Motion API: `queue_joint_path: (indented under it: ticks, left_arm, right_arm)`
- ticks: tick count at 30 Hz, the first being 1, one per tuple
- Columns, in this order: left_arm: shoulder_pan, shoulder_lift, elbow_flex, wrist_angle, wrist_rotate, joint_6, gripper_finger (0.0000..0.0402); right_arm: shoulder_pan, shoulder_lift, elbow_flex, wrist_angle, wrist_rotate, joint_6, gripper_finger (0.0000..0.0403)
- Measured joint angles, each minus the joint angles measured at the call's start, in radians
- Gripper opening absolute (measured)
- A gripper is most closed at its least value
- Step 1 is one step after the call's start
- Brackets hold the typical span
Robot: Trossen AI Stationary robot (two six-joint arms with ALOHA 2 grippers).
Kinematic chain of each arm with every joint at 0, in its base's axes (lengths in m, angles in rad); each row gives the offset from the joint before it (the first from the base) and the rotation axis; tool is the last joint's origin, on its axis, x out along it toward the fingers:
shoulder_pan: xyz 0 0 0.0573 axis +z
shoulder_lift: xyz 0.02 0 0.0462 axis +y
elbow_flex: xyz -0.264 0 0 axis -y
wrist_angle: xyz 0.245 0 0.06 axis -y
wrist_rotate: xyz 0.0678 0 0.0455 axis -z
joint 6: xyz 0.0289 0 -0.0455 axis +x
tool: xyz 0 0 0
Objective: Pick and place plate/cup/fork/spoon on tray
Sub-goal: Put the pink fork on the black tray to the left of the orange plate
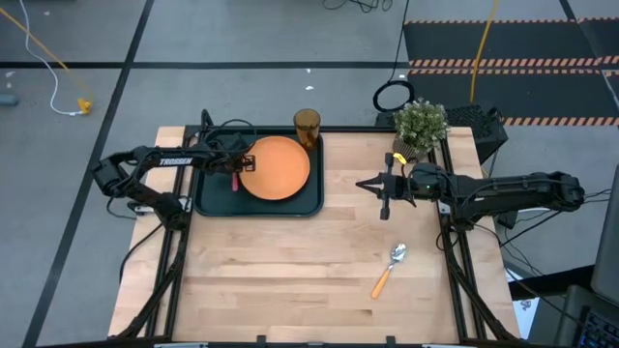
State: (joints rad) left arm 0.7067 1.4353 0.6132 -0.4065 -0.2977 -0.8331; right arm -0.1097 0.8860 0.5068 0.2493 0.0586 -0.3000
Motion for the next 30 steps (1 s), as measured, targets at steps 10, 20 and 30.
queue_joint_path:
  ticks: [10,20,30]
  left_arm:
    - [0.0,-0.021,0.011,-0.011,0.0,0.019,0.0139]
    - [0.009,-0.095,0.033,-0.086,-0.06,0.087,0.014]
    - [0.097,-0.093,0.033,-0.127,-0.071,0.177,0.014]
  right_arm:
    - [0.0,0.0,0.0,0.0,0.0,0.01,0.0]
    - [0.0,0.0,0.0,0.031,-0.003,0.086,0.0]
    - [0.03,0.0,0.0,0.031,-0.009,0.116,0.0]
